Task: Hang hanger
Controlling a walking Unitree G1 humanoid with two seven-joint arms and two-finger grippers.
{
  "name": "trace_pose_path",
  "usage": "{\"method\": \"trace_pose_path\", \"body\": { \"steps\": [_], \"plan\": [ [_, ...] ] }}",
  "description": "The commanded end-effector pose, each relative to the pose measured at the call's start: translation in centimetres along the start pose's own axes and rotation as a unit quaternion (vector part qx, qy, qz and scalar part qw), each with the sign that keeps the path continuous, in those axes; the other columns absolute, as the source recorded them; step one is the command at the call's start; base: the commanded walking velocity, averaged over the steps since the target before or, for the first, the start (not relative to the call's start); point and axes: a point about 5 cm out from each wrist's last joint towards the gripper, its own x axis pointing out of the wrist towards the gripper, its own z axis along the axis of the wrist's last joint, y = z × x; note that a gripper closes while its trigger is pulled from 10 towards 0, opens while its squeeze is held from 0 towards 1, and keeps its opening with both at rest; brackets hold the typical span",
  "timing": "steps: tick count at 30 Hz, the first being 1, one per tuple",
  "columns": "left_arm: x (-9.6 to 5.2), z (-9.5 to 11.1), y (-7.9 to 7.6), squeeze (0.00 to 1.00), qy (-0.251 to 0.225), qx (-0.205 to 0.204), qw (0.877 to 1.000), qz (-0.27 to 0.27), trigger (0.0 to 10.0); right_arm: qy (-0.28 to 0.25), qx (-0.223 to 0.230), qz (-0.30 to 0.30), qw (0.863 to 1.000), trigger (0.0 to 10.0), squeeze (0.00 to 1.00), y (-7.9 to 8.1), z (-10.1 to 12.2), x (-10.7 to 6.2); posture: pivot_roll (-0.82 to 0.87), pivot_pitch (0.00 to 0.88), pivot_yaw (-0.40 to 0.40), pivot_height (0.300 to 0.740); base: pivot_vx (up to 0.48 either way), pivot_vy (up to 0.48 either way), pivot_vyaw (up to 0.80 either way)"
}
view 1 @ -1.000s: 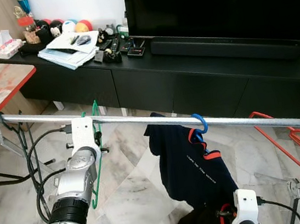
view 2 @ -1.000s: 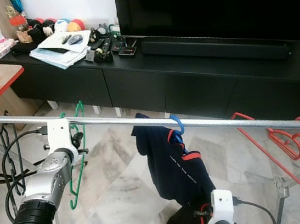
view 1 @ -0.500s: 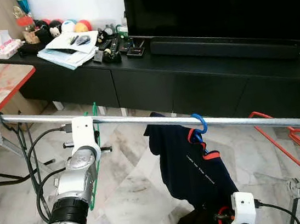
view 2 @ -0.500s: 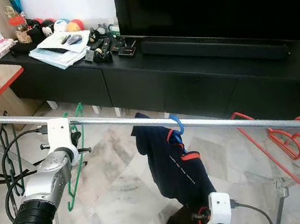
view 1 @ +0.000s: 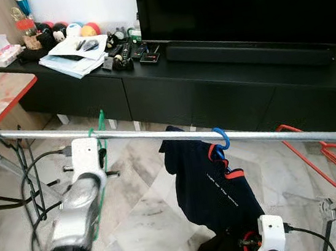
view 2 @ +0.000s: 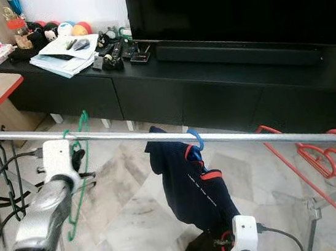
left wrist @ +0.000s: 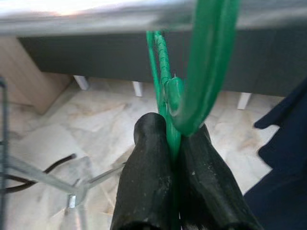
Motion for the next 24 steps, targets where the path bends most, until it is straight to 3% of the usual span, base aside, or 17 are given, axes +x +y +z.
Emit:
{"method": "trace_pose_path", "body": {
  "steps": [1,3,7,8,9,10,16,17,20,24],
  "plan": [
    [-0.9,0.0,0.1,0.0,-0.019,0.036,0.999,-0.031,0.0,0.006,0.004,-0.001,1.0,10.0,0.0,-0.2,-0.5,-0.2,0.04,0.092,-0.017,0.721,0.0,0.0,0.0],
    [-2.1,-0.7,0.6,0.0,-0.024,0.06,0.996,-0.06,0.0,0.006,0.003,0.0,1.0,10.0,0.0,-0.4,-0.4,-0.3,0.04,0.088,-0.018,0.721,0.0,0.0,0.0],
    [-2.9,-1.1,0.7,0.0,-0.031,0.067,0.995,-0.072,0.1,0.003,0.003,0.002,1.0,10.0,0.0,-0.5,-0.3,-0.3,0.04,0.085,-0.017,0.721,0.0,0.0,0.0],
    [-3.3,-1.7,0.7,0.0,-0.027,0.071,0.994,-0.078,3.5,0.001,0.003,0.003,1.0,10.0,0.0,-0.6,-0.2,-0.2,0.04,0.084,-0.017,0.721,0.0,0.0,0.0],
    [-3.3,-1.7,0.7,0.0,-0.027,0.071,0.994,-0.078,3.5,0.001,0.003,0.003,1.0,10.0,0.0,-0.6,-0.2,-0.2,0.04,0.084,-0.017,0.721,0.0,0.0,0.0],
    [-3.6,-2.5,0.7,0.0,-0.019,0.077,0.994,-0.08,9.8,0.0,0.003,0.003,1.0,10.0,0.0,-0.5,-0.2,-0.2,0.05,0.087,-0.018,0.721,0.0,0.0,0.0],
    [-6.3,-10.4,1.8,0.0,0.1,0.067,0.991,-0.054,10.0,-0.001,0.004,0.004,1.0,10.0,0.0,-0.5,-0.1,-0.2,0.04,0.091,-0.019,0.721,0.0,0.0,0.0],
    [-7.4,-12.6,1.7,0.0,0.14,0.051,0.988,-0.049,10.0,-0.001,0.004,0.003,1.0,10.0,0.0,-0.7,-0.2,-0.3,0.04,0.094,-0.022,0.721,0.0,0.0,0.0],
    [-9.0,-16.0,1.6,0.0,0.214,0.05,0.975,-0.032,10.0,0.001,0.003,-0.001,1.0,10.0,0.0,-0.9,-0.3,-0.4,0.04,0.096,-0.025,0.721,0.0,0.0,0.0],
    [-11.0,-18.8,1.4,0.0,0.284,0.056,0.957,-0.017,10.0,-0.002,0.006,-0.008,1.0,10.0,0.0,-1.1,-0.2,-0.4,0.03,0.098,-0.023,0.721,0.0,0.0,0.0]
  ]
}}
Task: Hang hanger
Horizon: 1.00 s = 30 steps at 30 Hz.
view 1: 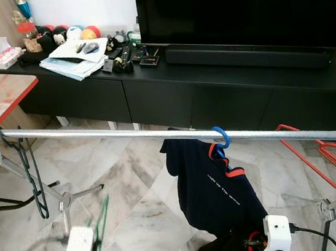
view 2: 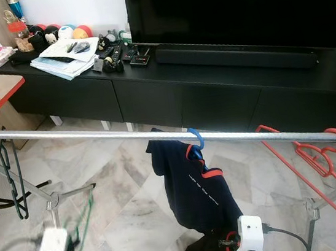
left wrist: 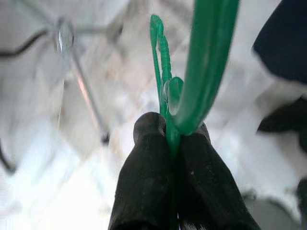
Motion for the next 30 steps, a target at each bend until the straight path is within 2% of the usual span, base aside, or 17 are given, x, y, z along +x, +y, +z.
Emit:
{"method": "trace_pose_path", "body": {
  "steps": [1,2,4,6,9,13,15,26,30],
  "plan": [
    [-0.3,-2.1,-0.5,0.0,0.043,0.004,0.999,0.004,10.0,-0.007,0.015,-0.016,1.0,10.0,0.0,-0.6,-0.1,-0.2,0.03,0.098,-0.024,0.721,0.0,0.0,0.0],
    [-0.5,-2.7,-0.7,0.0,0.056,0.003,0.998,0.002,10.0,-0.013,0.031,-0.021,0.999,10.0,0.0,-0.6,0.1,-0.2,0.04,0.098,-0.024,0.721,0.0,0.0,0.0],
    [-1.1,-4.5,-1.2,0.0,0.092,0.006,0.996,-0.002,10.0,-0.049,0.113,-0.049,0.991,10.0,0.0,-0.5,1.2,0.2,0.03,0.1,-0.02,0.721,0.0,0.0,0.0],
    [-1.8,-6.2,-1.5,0.0,0.121,-0.003,0.993,0.003,10.0,-0.077,0.145,-0.085,0.983,10.0,0.0,-0.8,2.0,0.3,0.02,0.102,-0.019,0.721,0.0,0.0,0.0],
    [-2.5,-7.6,-2.2,0.0,0.141,-0.006,0.99,0.0,10.0,-0.117,0.118,-0.084,0.982,10.0,0.0,-0.8,3.0,0.2,0.01,0.104,-0.021,0.721,0.0,0.0,0.0],
    [-2.8,-8.0,-2.4,0.0,0.141,-0.016,0.99,0.008,10.0,-0.141,0.104,-0.069,0.982,10.0,0.0,-0.2,3.0,0.0,0.01,0.103,-0.025,0.721,0.0,0.0,0.0],
    [-2.7,-8.1,-2.6,0.0,0.143,-0.014,0.99,0.008,10.0,-0.144,0.077,-0.052,0.985,10.0,0.0,0.6,2.6,-0.1,0.01,0.105,-0.025,0.721,0.0,0.0,0.0],
    [-2.1,-7.3,-2.5,0.0,0.134,-0.017,0.991,0.012,10.0,-0.171,0.078,-0.051,0.981,10.0,0.0,1.7,3.5,0.0,0.02,0.104,-0.026,0.721,0.0,0.0,0.0],
    [-2.2,-7.5,-2.7,0.0,0.142,-0.021,0.99,0.013,10.0,-0.177,0.077,-0.05,0.98,10.0,0.0,1.8,3.9,0.0,0.02,0.103,-0.027,0.721,0.0,0.337,0.0]
  ]
}}
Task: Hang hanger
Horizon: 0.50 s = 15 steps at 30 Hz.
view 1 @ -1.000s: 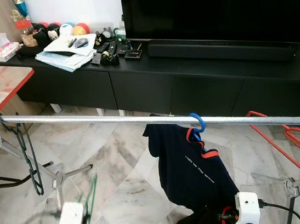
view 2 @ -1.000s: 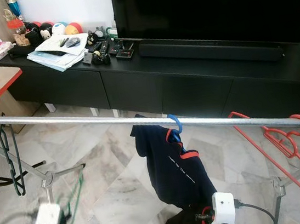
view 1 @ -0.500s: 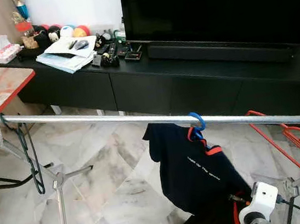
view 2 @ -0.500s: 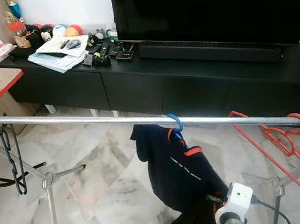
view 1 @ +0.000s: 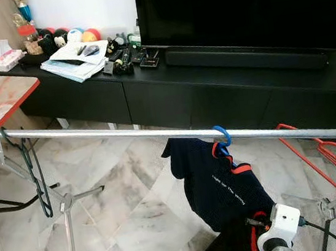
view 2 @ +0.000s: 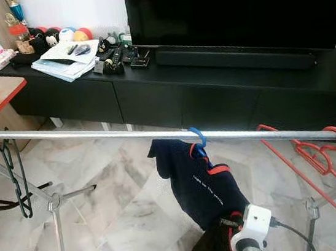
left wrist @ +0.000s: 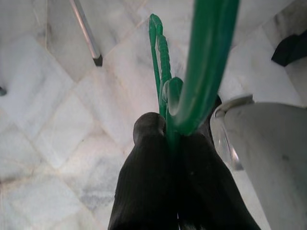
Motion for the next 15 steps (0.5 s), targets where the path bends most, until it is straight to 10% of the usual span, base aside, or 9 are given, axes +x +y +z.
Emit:
{"method": "trace_pose_path", "body": {
  "steps": [1,15],
  "plan": [
    [-0.2,-0.79,-0.08,0.0,0.014,-0.004,1.0,0.004,10.0,-0.015,-0.003,0.002,1.0,10.0,0.0,0.2,0.51,0.11,0.01,0.102,-0.027,0.721,0.0,0.461,0.0],
    [-0.32,-1.25,-0.16,0.0,0.022,-0.005,1.0,0.005,10.0,-0.013,-0.006,0.009,1.0,10.0,0.0,0.74,0.49,0.03,0.01,0.089,-0.026,0.721,0.0,0.387,0.0]
  ]
}}
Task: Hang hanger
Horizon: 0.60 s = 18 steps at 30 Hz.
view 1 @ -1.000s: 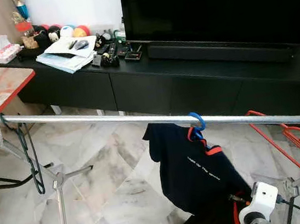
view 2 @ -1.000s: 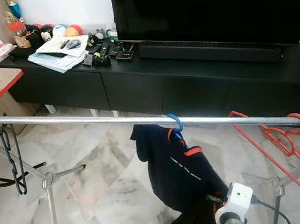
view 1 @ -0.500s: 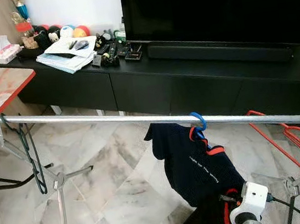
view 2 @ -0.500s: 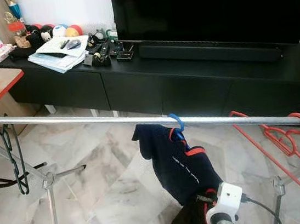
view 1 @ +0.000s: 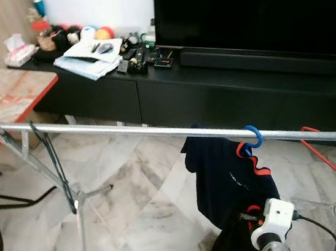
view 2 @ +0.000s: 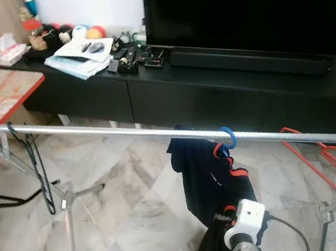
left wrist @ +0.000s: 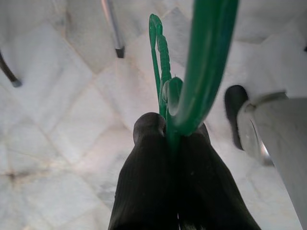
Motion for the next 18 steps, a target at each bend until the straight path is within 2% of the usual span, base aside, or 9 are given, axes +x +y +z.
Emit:
{"method": "trace_pose_path", "body": {
  "steps": [1,18],
  "plan": [
    [-0.23,-0.77,-0.26,0.0,0.009,0.001,1.0,-0.002,10.0,-0.003,-0.003,-0.009,1.0,10.0,0.0,-0.67,0.17,-0.13,0.01,0.086,-0.025,0.721,0.0,0.0,0.0],
    [-0.14,-0.6,-0.67,0.0,0.009,0.006,1.0,-0.011,10.0,0.011,0.007,-0.018,1.0,10.0,0.0,-0.86,-0.15,-0.07,0.01,0.086,-0.021,0.721,0.0,0.0,0.0]
  ]
}}
